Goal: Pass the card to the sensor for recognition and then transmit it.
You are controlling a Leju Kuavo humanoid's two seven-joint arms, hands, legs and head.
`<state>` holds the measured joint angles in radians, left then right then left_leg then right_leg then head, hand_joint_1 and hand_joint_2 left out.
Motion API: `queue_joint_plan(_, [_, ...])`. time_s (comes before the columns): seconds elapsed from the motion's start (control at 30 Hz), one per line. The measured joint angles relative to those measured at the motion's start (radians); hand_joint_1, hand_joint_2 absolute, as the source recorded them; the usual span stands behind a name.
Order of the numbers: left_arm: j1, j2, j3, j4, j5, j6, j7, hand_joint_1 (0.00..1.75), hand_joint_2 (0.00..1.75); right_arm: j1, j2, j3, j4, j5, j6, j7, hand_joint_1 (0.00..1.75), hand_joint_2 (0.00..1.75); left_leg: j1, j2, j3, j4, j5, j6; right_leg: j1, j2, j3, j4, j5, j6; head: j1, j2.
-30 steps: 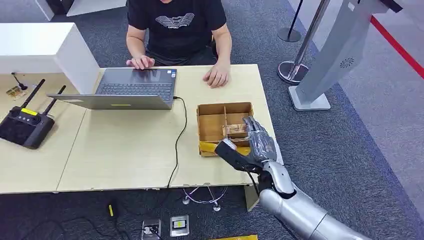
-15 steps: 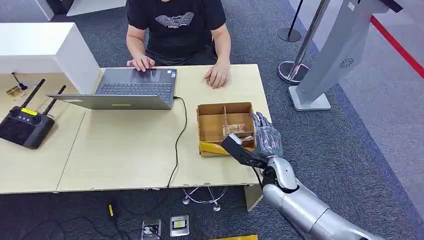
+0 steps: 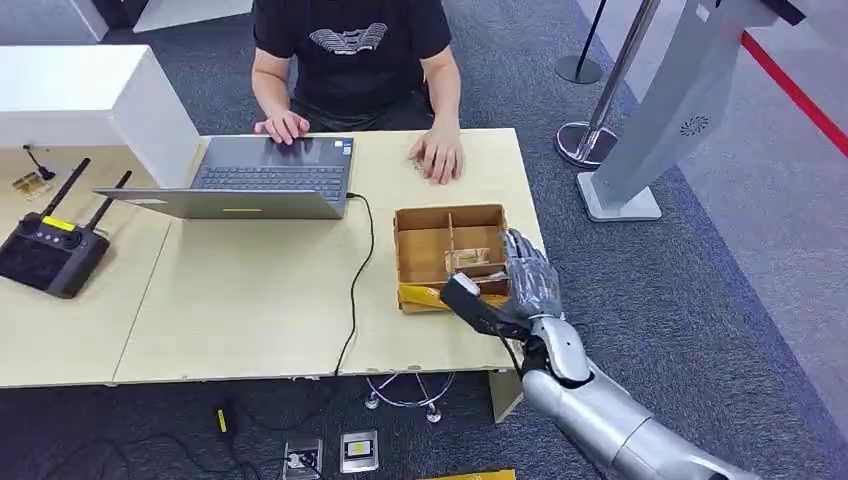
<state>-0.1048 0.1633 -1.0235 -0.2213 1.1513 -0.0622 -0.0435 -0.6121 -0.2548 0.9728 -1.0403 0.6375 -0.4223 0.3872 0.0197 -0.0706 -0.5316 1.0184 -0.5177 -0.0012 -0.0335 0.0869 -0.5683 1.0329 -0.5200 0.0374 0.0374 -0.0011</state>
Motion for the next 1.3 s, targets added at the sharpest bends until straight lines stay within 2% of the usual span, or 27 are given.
queue_joint_plan(0.13, [0.0,0.0,0.001,0.0,-0.004,0.0,0.0,0.0,0.0,0.0,0.028,0.008,0.043,0.0,0.0,-0.052,0.0,1.75,0.0,0.0,0.0,0.0,0.0,0.0,0.0,0.0,0.0,0.0,0.0,0.0,0.0,0.0])
queue_joint_plan(0.3, [-0.002,0.0,0.001,0.0,-0.01,0.0,-0.001,0.0,0.0,-0.001,0.04,0.013,0.054,-0.001,-0.002,-0.057,0.02,1.75,0.0,0.0,0.0,0.0,0.0,0.0,0.0,0.0,0.0,0.0,0.0,0.0,0.0,0.0])
queue_joint_plan(0.33, [-0.002,0.0,0.001,0.0,-0.011,0.0,-0.002,0.0,0.0,-0.001,0.042,0.015,0.056,-0.001,-0.003,-0.059,1.52,1.75,0.0,0.0,0.0,0.0,0.0,0.0,0.0,0.0,0.0,0.0,0.0,0.0,0.0,0.0])
queue_joint_plan(0.37, [-0.003,0.0,0.001,0.0,-0.014,0.0,-0.002,0.0,0.0,-0.001,0.044,0.015,0.058,-0.002,-0.004,-0.06,1.75,1.75,0.0,0.0,0.0,0.0,0.0,0.0,0.0,0.0,0.0,0.0,0.0,0.0,0.0,0.0])
queue_joint_plan(1.3, [-0.011,0.0,-0.008,0.0,-0.056,0.0,0.007,0.0,0.0,0.002,0.06,0.019,0.115,0.0,-0.048,-0.083,1.75,1.75,0.0,0.0,0.0,0.0,0.0,0.0,0.0,0.0,0.0,0.0,0.0,0.0,0.0,0.0])
